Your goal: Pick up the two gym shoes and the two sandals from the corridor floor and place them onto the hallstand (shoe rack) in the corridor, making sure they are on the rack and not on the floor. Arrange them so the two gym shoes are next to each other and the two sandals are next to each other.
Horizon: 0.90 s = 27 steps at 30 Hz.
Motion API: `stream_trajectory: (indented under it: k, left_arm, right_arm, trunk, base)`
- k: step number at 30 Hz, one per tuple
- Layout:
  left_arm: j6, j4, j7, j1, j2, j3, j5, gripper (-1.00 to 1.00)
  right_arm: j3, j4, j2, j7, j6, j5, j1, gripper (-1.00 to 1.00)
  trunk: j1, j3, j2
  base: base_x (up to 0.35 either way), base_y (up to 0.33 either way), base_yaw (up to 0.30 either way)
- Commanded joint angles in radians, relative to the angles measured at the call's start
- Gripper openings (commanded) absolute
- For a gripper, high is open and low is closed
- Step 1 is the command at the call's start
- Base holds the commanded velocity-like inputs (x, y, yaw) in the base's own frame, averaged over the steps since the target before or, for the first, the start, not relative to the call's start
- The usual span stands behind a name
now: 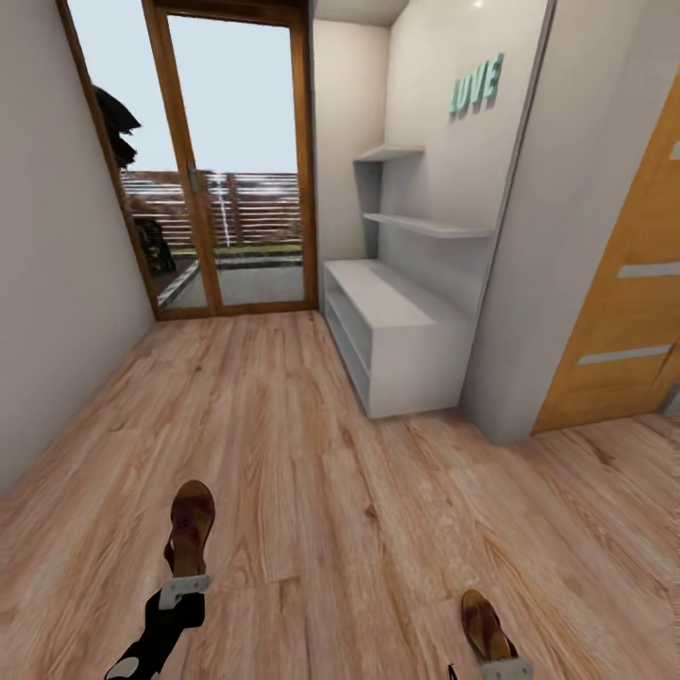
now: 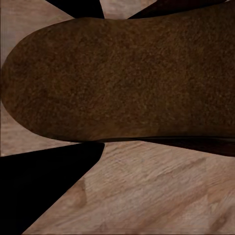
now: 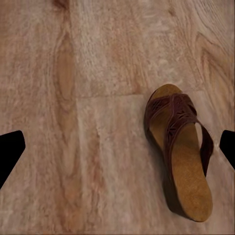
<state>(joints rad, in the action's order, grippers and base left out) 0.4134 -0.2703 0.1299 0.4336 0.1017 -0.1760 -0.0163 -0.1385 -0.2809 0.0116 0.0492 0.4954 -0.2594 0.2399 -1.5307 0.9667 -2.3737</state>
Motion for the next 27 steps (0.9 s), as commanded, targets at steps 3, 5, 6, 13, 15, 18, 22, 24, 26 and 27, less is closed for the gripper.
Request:
stream_trajectory:
  k: [3,5,6,13,15,18,22,24,26,27]
  left_arm:
    - [0.003,0.0,0.008,0.001,0.0,-0.009,-0.004,-1.0]
    - [0.003,0.0,0.007,0.001,0.0,-0.009,-0.004,-1.0]
    - [0.003,0.0,0.007,0.001,0.0,-0.009,-0.004,-1.0]
    - [0.002,0.0,0.007,0.001,0.0,-0.009,-0.004,-1.0]
    - [0.002,0.0,0.007,0.001,0.0,-0.01,-0.004,-1.0]
    - [0.002,0.0,0.007,0.001,0.0,-0.01,-0.004,-1.0]
    - [0.002,0.0,0.007,0.001,0.001,-0.01,-0.004,-1.0]
    - [0.002,0.0,0.007,0.001,0.001,-0.01,-0.004,-1.0]
    - [0.002,0.0,0.007,0.001,0.001,-0.01,-0.004,-1.0]
    - [0.002,0.0,0.007,0.001,0.001,-0.01,-0.004,-1.0]
  right_arm:
    - [-0.005,0.001,-0.001,0.005,0.003,-0.011,0.001,1.0]
    - [-0.005,0.001,-0.001,0.006,0.003,-0.011,0.001,1.0]
    - [-0.005,0.0,-0.001,0.006,0.003,-0.011,0.001,1.0]
    - [-0.006,0.0,-0.001,0.006,0.003,-0.01,0.001,1.0]
    - [-0.006,0.0,-0.001,0.006,0.004,-0.01,0.001,1.0]
    - [-0.006,0.0,-0.001,0.006,0.004,-0.011,0.001,1.0]
    - [-0.006,0.0,0.0,0.005,0.003,-0.01,0.001,1.0]
    - [-0.006,0.0,0.0,0.005,0.003,-0.01,0.001,1.0]
    - [-0.006,0.0,-0.001,0.005,0.003,-0.01,0.001,1.0]
    - [-0.006,0.0,-0.001,0.005,0.003,-0.01,0.001,1.0]
  trunk:
    - [0.0,0.0,0.0]
    - [0.0,0.0,0.0]
    - [0.0,-0.001,0.0]
    - [0.0,-0.001,0.0]
    - [0.0,-0.001,0.0]
    - [0.0,-0.002,0.0]
    - [0.0,-0.004,0.0]
    - [0.0,-0.005,0.0]
    - [0.0,-0.006,0.0]
    - [0.0,-0.007,0.0]
  base:
    - [0.286,-0.146,-0.154]
    - [0.259,-0.146,-0.05]
    - [0.226,-0.145,-0.031]
    - [-0.05,-0.151,-0.007]
    - [-0.103,-0.08,-0.005]
    - [-0.048,-0.037,-0.096]
    - [-0.017,-0.013,-0.185]
    - [-0.007,-0.006,-0.214]
    - [-0.004,-0.003,-0.224]
    - [-0.003,-0.002,-0.227]
